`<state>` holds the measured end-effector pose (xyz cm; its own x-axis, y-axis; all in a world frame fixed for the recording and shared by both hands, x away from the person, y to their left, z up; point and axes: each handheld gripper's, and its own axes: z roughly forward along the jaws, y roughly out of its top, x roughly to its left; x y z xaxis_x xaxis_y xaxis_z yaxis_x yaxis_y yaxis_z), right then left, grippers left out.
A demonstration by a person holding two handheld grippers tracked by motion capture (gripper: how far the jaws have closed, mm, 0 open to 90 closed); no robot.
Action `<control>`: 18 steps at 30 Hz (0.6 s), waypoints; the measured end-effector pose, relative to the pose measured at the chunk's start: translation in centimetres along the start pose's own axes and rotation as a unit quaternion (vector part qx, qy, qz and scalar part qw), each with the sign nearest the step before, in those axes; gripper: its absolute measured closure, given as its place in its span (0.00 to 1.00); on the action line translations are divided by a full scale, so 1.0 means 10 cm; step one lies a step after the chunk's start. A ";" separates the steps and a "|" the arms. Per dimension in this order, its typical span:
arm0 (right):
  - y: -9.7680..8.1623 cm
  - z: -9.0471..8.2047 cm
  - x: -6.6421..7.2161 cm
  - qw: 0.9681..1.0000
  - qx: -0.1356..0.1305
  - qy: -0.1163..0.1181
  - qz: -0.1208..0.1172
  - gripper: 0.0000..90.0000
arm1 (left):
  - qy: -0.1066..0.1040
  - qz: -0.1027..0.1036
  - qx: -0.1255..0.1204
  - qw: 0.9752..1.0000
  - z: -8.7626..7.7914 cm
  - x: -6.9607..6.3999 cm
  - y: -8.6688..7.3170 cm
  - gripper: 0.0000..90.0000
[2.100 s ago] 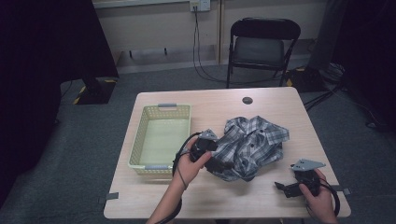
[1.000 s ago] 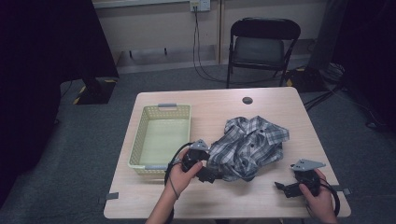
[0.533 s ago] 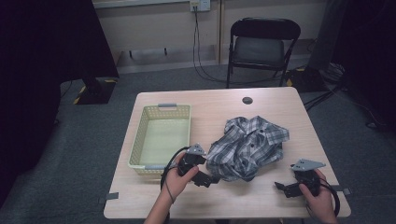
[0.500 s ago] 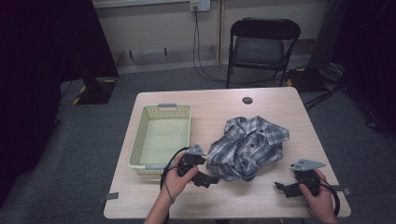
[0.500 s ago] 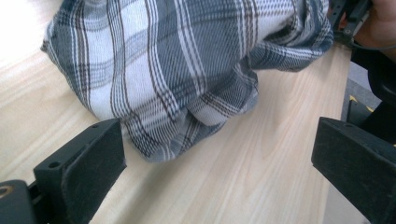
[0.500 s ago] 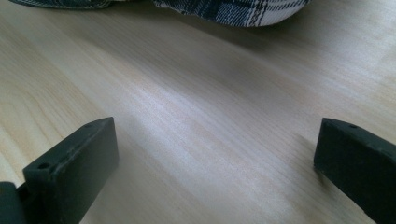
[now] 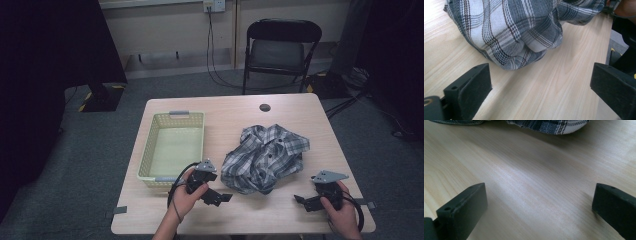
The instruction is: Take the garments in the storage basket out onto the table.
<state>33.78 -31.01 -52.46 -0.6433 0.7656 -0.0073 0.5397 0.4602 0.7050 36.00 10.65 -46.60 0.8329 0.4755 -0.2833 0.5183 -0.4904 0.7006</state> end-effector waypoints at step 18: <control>0.00 0.00 0.00 1.000 0.000 0.000 0.000 0.00 | -0.004 0.022 0.002 1.000 -0.06 -0.08 -0.13 0.03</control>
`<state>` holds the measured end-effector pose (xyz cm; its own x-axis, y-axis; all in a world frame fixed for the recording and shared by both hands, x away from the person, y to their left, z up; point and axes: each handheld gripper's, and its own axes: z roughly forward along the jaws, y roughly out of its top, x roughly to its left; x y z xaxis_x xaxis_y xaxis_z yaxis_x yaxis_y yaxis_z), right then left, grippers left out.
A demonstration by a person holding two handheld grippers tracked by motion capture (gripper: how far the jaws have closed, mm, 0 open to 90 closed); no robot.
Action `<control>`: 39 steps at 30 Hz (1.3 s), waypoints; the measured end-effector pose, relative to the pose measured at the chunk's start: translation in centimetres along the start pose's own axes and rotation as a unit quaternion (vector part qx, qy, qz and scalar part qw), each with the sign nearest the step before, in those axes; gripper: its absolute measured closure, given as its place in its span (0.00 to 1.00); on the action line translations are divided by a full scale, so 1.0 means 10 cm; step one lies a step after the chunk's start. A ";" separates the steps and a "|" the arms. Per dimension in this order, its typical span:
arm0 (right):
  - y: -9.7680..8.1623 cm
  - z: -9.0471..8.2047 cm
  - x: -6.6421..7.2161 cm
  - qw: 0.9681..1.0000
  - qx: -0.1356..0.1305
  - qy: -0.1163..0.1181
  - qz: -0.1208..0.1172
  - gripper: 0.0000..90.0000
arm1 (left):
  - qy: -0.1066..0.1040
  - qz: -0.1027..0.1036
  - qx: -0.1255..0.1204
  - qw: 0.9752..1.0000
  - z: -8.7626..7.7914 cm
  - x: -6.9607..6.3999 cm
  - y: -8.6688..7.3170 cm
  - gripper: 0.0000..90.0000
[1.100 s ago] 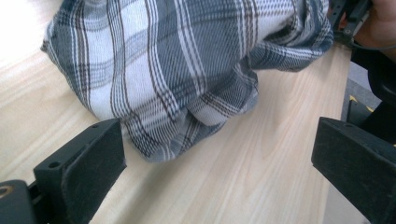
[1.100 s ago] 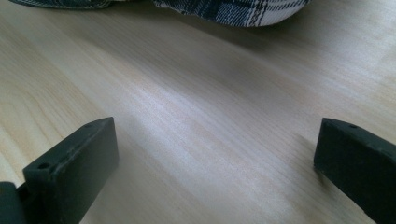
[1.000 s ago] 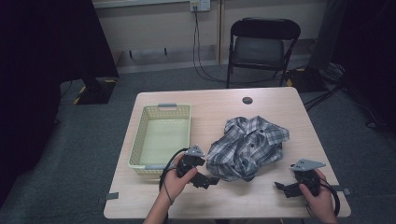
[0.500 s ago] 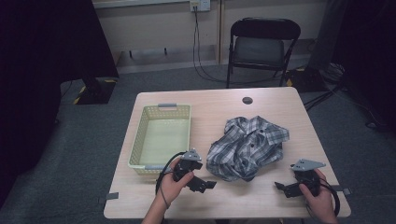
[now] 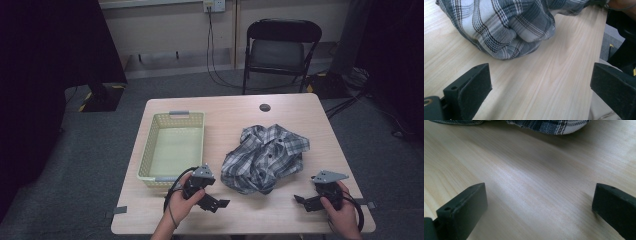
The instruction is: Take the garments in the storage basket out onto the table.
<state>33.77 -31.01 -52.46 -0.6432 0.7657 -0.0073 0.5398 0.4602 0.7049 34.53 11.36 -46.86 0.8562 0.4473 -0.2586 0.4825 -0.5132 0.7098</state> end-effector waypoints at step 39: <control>0.00 0.00 0.00 1.000 0.000 0.000 0.000 0.00 | 0.005 -0.006 0.016 1.000 -0.29 0.01 -0.30 0.03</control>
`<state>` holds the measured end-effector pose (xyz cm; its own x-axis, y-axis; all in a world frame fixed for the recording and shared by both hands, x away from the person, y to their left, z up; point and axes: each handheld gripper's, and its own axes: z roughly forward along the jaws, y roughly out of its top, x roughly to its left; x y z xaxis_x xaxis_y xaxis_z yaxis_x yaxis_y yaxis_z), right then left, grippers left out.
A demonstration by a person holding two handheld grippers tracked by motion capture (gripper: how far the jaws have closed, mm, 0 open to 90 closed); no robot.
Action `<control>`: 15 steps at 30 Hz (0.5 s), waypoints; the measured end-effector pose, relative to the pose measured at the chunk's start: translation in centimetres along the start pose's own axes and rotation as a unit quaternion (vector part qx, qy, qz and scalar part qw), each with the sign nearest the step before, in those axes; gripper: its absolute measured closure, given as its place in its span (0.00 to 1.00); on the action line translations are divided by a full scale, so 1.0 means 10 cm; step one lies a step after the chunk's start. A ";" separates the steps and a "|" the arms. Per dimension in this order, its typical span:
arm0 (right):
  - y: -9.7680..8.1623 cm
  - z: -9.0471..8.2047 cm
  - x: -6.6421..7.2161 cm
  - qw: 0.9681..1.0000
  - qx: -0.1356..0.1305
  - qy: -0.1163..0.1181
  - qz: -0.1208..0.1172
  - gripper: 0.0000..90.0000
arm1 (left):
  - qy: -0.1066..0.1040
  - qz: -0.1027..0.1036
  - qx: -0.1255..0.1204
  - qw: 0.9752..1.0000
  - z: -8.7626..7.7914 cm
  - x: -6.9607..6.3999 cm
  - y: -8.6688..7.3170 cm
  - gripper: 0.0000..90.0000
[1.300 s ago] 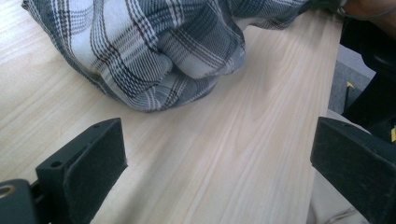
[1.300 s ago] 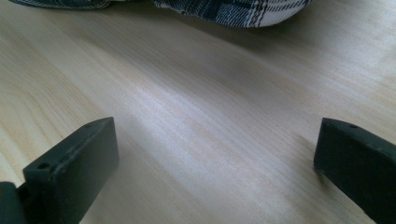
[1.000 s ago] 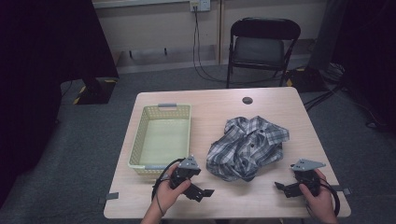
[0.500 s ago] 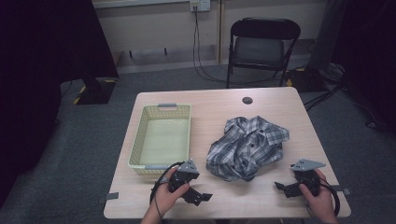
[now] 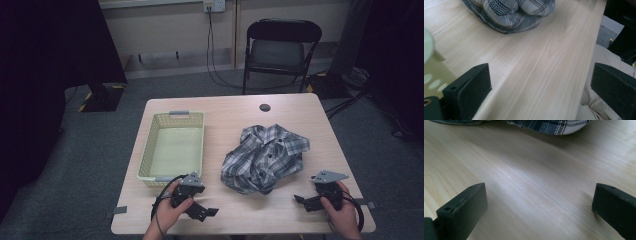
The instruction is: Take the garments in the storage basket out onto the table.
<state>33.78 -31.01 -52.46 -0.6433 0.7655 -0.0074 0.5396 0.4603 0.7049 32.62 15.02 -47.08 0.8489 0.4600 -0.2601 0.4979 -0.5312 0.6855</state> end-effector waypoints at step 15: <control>0.00 0.00 0.00 1.000 0.000 0.000 0.000 0.00 | 0.000 -0.008 -0.010 1.000 -0.11 0.11 -0.14 0.03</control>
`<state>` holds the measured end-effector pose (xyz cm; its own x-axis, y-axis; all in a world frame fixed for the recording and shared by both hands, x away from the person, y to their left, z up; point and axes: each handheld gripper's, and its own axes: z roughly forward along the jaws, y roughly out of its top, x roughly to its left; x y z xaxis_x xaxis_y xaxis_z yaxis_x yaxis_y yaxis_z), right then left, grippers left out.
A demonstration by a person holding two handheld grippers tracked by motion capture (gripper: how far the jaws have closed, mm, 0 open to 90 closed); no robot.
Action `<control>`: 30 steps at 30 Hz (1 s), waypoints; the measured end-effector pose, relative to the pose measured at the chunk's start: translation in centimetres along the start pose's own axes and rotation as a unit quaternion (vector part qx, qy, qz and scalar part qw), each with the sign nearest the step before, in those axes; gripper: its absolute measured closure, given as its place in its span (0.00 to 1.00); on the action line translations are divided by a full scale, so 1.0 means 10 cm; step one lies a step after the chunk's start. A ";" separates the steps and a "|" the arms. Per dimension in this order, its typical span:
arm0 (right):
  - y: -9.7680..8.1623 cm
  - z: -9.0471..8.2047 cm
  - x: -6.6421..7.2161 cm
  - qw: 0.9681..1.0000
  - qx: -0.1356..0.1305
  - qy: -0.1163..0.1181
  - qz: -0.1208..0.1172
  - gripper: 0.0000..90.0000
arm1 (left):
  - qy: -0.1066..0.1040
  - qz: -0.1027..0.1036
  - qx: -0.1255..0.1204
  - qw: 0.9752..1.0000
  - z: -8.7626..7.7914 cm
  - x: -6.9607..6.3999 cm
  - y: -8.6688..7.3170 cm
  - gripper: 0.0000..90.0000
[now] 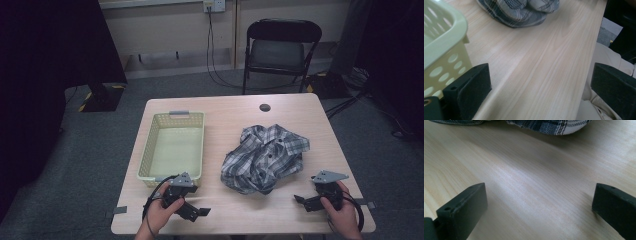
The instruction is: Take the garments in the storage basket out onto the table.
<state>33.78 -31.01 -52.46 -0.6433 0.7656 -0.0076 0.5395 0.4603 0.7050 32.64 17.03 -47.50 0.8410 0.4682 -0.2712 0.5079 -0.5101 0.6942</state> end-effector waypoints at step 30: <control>0.00 0.00 0.00 1.000 0.000 0.000 0.000 0.00 | 0.009 -0.004 -0.006 1.000 -0.20 0.16 -0.15 0.03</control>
<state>33.78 -31.01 -52.46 -0.6434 0.7655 -0.0073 0.5396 0.4602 0.7050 32.85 19.99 -47.66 0.8335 0.4848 -0.2649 0.5120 -0.4978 0.7000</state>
